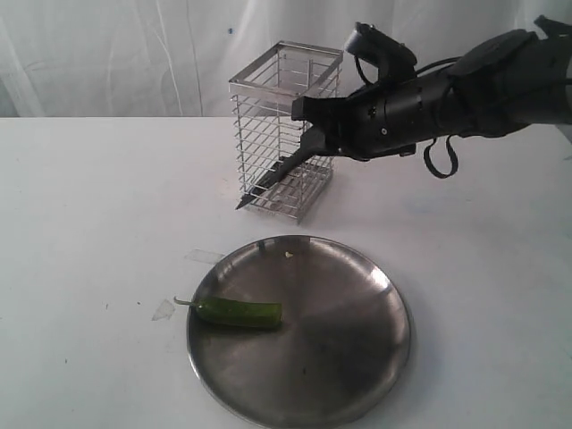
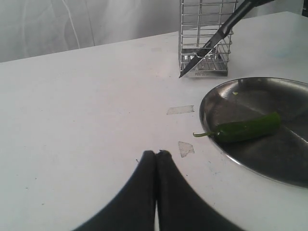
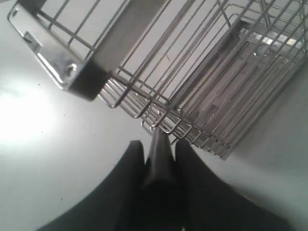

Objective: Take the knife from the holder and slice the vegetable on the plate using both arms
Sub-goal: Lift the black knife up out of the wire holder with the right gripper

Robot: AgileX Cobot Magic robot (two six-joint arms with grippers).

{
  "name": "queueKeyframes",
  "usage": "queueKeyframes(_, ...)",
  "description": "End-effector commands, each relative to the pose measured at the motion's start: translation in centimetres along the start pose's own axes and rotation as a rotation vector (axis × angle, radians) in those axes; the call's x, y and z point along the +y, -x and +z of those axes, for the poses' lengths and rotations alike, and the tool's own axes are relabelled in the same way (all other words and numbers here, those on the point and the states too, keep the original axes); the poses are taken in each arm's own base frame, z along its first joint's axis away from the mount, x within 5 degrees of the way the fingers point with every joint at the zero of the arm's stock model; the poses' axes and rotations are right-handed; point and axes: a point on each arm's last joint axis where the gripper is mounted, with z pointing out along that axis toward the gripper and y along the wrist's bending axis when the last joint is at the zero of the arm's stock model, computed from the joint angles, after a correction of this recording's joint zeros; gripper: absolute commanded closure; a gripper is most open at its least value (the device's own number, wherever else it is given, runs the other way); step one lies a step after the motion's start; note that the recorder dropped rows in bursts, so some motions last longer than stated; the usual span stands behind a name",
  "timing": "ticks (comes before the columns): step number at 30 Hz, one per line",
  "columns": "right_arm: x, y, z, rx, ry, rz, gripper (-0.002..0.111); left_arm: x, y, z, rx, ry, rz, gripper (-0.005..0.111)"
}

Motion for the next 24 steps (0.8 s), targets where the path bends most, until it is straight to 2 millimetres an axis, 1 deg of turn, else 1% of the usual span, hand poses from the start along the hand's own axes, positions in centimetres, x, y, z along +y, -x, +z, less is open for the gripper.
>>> queueKeyframes(1,1.2,1.3,-2.0,-0.054,0.009,-0.084,0.108,0.0,-0.1,0.0,0.001,-0.001,-0.012,0.107)
queueKeyframes(6,1.4,2.1,-3.8,-0.084,-0.008,-0.162,0.108,0.0,-0.1,0.0,0.001,-0.001,-0.012,0.107)
queueKeyframes(9,1.9,2.4,-4.8,-0.100,-0.021,-0.249,0.108,0.0,-0.1,0.0,0.001,-0.001,-0.012,0.107)
queueKeyframes(11,2.4,2.6,-5.7,-0.110,-0.017,-0.278,0.108,0.0,-0.1,0.0,0.001,-0.001,-0.012,0.107)
queueKeyframes(19,5.3,2.6,-10.7,-0.123,0.028,-0.422,0.108,0.0,-0.1,0.0,0.001,-0.001,-0.012,0.107)
queueKeyframes(22,6.1,2.2,-12.5,-0.135,0.034,-0.453,0.108,0.0,-0.1,0.0,0.001,-0.001,-0.012,0.107)
queueKeyframes(24,6.1,1.5,-13.7,-0.144,0.025,-0.461,0.108,0.0,-0.1,0.0,0.001,-0.001,-0.012,0.107)
